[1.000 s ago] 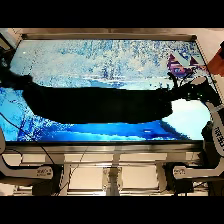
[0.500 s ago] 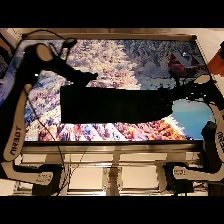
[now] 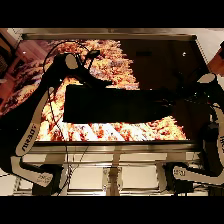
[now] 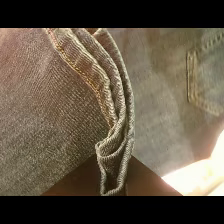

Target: Fold the clothes and pants, and hang the long-sleeved shirts on hangers.

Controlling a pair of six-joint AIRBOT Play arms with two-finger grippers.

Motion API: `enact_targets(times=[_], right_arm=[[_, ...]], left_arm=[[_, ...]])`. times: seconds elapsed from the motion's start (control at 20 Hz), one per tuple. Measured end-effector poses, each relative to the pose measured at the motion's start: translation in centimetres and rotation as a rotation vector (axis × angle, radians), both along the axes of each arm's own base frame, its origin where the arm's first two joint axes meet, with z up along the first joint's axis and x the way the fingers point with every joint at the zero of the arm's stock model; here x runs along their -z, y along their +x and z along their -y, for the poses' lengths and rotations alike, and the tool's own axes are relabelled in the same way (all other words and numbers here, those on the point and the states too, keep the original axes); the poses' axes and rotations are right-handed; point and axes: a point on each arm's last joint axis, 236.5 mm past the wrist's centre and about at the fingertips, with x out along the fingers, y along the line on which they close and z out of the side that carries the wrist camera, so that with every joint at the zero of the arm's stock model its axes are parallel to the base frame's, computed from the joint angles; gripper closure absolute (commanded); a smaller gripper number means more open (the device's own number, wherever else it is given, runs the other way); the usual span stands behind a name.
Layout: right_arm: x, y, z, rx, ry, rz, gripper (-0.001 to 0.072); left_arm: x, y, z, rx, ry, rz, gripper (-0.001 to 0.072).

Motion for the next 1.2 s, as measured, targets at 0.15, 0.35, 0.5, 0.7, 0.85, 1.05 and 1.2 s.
enact_targets(times=[0.15, 0.35, 0.5, 0.7, 0.85, 1.05, 1.2], right_arm=[[0.0, 0.0, 0.1, -0.001, -0.005, 0.000, 0.0345], [0.0, 0.0, 0.1, -0.001, -0.007, 0.001, 0.0345], [0.0, 0.0, 0.1, -0.001, -0.006, 0.001, 0.0345], [0.0, -0.1, 0.1, -0.003, -0.006, -0.001, 0.0345], [0.0, -0.4, 0.0, -0.013, -0.002, -0.011, 0.0344], [0.0, -1.0, -0.1, -0.041, 0.000, -0.018, 0.0344], [-0.1, -1.5, -0.2, -0.060, 0.005, -0.026, 0.0344]], left_arm=[[1.1, -2.2, -0.3, 0.038, 0.036, -0.092, 0.0670], [2.1, -5.1, -0.5, 0.095, 0.060, -0.219, 0.0313], [1.9, -6.4, 0.3, 0.128, 0.024, -0.271, 0.0011], [0.5, -7.5, 2.3, 0.183, -0.091, -0.300, 0.0012], [0.0, -5.5, 0.8, 0.115, -0.126, -0.272, 0.0012], [1.6, -1.8, -7.2, -0.095, -0.060, -0.261, 0.0012], [3.8, -1.0, -15.0, -0.292, -0.053, -0.307, 0.0012]])
